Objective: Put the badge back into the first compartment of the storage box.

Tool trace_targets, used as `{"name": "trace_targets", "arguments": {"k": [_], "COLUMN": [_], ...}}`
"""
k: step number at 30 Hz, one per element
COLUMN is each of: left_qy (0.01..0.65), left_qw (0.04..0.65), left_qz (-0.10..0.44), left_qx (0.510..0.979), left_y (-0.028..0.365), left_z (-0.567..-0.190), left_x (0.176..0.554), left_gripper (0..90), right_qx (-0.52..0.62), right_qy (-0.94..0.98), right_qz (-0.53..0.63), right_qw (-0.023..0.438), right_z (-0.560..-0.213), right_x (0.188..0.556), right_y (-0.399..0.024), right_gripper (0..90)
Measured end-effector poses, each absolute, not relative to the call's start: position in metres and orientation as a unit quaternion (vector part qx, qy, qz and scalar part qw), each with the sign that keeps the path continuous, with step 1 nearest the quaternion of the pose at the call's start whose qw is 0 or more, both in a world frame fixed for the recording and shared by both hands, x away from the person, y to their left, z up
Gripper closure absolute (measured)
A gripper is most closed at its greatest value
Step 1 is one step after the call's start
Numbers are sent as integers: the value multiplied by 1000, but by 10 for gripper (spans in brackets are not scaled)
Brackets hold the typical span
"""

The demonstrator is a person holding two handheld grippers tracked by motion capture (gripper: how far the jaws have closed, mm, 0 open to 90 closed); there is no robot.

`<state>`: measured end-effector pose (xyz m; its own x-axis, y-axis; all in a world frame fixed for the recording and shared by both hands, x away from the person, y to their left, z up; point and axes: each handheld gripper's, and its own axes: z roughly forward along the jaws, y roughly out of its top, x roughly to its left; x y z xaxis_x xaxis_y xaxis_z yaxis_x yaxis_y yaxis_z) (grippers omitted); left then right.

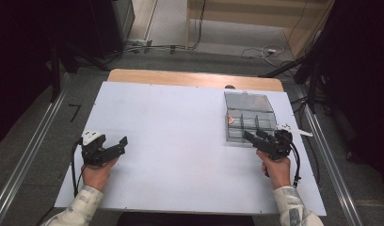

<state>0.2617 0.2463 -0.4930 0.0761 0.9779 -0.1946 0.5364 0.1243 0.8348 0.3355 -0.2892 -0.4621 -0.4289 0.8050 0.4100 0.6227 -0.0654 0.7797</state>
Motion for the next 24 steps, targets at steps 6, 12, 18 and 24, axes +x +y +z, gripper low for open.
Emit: {"name": "trace_targets", "arguments": {"k": [6,12,18,24], "left_qy": [626,626,625,626], "left_qw": [415,416,415,415], "left_qz": [267,267,267,267], "left_qx": [604,604,604,604], "left_y": [246,247,247,247], "left_z": [-493,-493,-493,-493], "left_x": [262,261,261,261], "left_gripper": [157,157,157,157], "right_qx": [526,527,528,527], "right_qy": [680,680,679,679], "right_qz": [502,502,501,501], "right_qw": [94,93,94,96], "right_z": [-463,-463,-462,-462], "right_x": [331,327,322,318], "right_y": [-292,-295,-299,-303], "right_gripper": [237,237,237,237]}}
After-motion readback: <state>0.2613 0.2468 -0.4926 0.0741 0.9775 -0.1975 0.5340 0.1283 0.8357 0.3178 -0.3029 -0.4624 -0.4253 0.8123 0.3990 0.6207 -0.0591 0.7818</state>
